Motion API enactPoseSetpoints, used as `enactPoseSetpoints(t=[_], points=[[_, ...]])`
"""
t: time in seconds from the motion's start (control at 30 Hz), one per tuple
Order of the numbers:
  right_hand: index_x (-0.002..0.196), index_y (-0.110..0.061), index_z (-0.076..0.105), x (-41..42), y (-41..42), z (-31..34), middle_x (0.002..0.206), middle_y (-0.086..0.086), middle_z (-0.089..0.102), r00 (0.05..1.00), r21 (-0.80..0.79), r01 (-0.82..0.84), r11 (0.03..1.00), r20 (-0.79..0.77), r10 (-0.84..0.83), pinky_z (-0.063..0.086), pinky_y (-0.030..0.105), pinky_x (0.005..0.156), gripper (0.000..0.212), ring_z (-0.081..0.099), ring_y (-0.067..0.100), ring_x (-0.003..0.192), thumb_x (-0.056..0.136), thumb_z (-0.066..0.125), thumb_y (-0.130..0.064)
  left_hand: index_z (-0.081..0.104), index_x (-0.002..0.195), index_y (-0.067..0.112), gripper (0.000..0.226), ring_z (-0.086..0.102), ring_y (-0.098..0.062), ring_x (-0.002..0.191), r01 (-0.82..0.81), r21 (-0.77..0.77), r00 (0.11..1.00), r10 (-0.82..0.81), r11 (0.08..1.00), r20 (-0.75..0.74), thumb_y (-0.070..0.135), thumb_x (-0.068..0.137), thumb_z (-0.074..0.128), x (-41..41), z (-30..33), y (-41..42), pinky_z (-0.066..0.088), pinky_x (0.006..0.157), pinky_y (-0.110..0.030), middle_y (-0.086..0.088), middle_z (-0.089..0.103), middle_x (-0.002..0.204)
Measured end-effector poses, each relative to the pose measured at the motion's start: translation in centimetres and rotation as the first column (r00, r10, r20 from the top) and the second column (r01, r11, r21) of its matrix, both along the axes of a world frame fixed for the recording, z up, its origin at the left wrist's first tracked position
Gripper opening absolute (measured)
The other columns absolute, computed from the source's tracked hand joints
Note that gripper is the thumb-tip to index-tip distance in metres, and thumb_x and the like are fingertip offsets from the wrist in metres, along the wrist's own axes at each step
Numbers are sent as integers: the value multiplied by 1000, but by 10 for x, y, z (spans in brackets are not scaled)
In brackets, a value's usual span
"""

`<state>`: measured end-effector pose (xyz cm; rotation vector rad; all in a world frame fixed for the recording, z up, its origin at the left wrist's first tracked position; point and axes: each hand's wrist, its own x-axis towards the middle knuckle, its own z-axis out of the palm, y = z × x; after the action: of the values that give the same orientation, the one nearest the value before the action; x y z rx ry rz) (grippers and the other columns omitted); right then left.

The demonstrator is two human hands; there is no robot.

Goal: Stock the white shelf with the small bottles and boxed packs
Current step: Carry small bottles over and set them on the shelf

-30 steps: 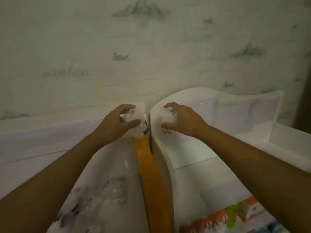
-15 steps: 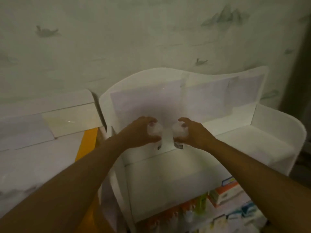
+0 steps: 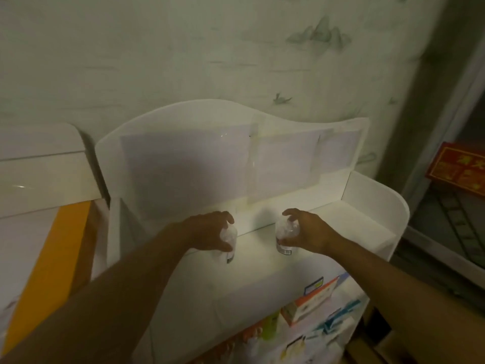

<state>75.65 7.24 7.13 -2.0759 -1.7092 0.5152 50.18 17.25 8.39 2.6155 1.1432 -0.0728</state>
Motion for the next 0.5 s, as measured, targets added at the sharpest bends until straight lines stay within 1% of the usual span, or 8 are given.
enactPoseSetpoints(t=[0.1, 0.17, 0.23, 0.33, 0.4, 0.5], points=[[139, -25, 43, 7, 3, -2, 137, 1, 52, 999, -15, -30, 999, 15, 30, 46, 32, 100, 81, 53, 23, 119, 70, 84, -39, 36, 139, 30, 75, 50, -20, 122, 22, -34, 999, -23, 999, -45, 53, 77, 72, 5, -6, 4, 43, 104, -37, 6, 50, 137], [139, -25, 43, 13, 9, -2, 137, 2, 52, 999, -21, -45, 999, 0, 45, 45, 33, 101, 81, 52, 23, 120, 71, 84, -38, 38, 138, 34, 73, 49, -18, 123, 28, -21, 997, -29, 999, -68, 56, 76, 70, 8, -9, 9, 42, 105, -37, 8, 49, 138], [141, -24, 42, 20, 16, -3, 139, 2, 52, 998, -20, -70, 997, -6, 70, 43, 34, 102, 81, 51, 24, 122, 72, 83, -37, 40, 136, 35, 71, 48, -16, 123, 19, -10, 998, -20, 1000, -55, 58, 75, 69, 14, -12, 14, 42, 105, -39, 9, 48, 138], [143, -25, 40, 34, 25, -5, 142, 2, 50, 992, -3, -126, 992, 4, 126, 42, 36, 105, 82, 49, 24, 126, 74, 81, -39, 43, 134, 37, 68, 49, -14, 120, -23, -34, 1000, 23, 999, -13, 58, 75, 70, 30, -18, 18, 44, 102, -36, 12, 49, 135], [145, -25, 39, 49, 29, -6, 143, 3, 49, 987, -2, -158, 987, 8, 158, 40, 35, 105, 83, 49, 25, 127, 75, 81, -39, 43, 133, 39, 67, 50, -14, 120, -43, -24, 999, 42, 999, -23, 58, 75, 71, 48, -21, 18, 43, 102, -35, 14, 49, 134], [146, -26, 38, 85, 32, -9, 143, 3, 49, 985, -9, -171, 985, -6, 171, 40, 35, 105, 84, 49, 25, 127, 75, 80, -40, 39, 135, 42, 68, 49, -14, 122, -60, 33, 997, 62, 998, -53, 58, 76, 69, 85, -22, 14, 42, 102, -36, 17, 47, 138]])
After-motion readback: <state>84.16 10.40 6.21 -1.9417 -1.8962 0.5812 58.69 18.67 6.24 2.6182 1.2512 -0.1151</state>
